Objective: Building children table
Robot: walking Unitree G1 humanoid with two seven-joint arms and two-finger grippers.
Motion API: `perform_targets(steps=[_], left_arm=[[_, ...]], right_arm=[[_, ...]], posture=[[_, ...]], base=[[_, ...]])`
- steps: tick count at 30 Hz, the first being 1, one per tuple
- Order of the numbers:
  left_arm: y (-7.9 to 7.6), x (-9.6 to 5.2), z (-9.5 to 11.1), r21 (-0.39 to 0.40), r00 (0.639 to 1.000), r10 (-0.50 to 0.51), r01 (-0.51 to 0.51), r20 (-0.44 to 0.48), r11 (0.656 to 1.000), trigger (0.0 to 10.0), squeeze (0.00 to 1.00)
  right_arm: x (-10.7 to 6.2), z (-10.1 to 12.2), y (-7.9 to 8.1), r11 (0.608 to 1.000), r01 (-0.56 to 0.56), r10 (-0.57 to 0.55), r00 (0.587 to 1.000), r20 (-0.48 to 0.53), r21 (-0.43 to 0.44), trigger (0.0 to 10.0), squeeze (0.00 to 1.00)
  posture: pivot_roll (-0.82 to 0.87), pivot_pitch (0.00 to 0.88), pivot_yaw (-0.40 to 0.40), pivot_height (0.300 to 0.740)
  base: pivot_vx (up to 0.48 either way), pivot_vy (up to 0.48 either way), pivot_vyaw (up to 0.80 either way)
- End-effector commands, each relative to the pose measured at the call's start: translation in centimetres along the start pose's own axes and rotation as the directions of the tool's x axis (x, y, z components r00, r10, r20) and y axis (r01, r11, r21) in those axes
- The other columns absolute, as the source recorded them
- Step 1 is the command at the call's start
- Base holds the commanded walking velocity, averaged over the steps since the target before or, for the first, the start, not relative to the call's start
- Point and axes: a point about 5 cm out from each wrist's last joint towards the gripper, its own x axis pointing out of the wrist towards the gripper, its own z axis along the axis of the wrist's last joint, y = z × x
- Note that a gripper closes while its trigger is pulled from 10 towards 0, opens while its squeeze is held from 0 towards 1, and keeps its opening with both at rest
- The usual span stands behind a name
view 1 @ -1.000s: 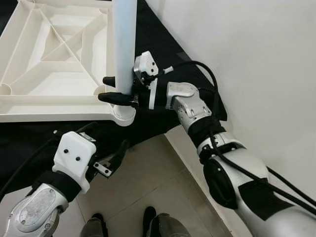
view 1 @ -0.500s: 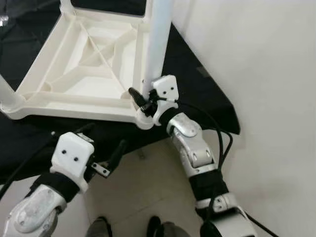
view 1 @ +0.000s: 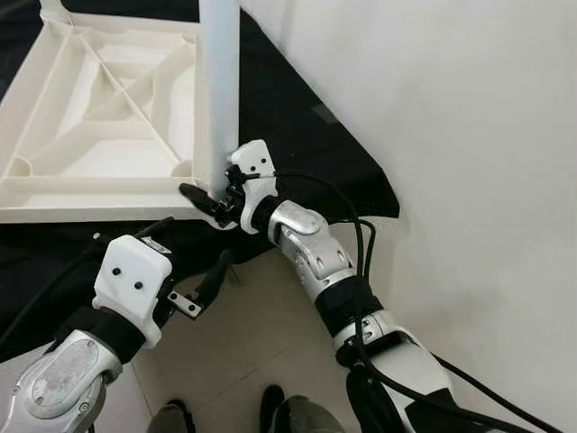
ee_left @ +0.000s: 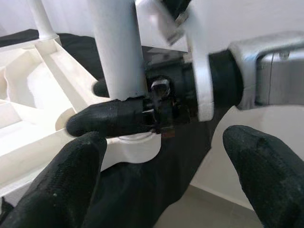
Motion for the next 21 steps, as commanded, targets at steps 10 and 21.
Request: perform_targets(steps=[10,21], left_arm=[[-0.6,-0.2,-0.1,-0.006,1.000,-0.020,0.020,-0.009,1.000,10.0,0.00],[-0.5,-0.5,0.0,-0.002,1.000,-0.008,0.008,-0.013,1.000,10.0,0.00]], right_arm=[[-0.9,1.7,-1.0,0.922,-0.364,0.360,0.931,-0.058,-0.131,10.0,0.00],[-1.4,2.8,-2.7,0.913,-0.376,0.359,0.924,-0.129,-0.157,0.0,0.00]], posture=[[0.27,0.301,-0.196,0.740],[0.28,0.312,-0.200,0.740]], base=[[0.000,0.000,0.00],[0.000,0.000,0.00]])
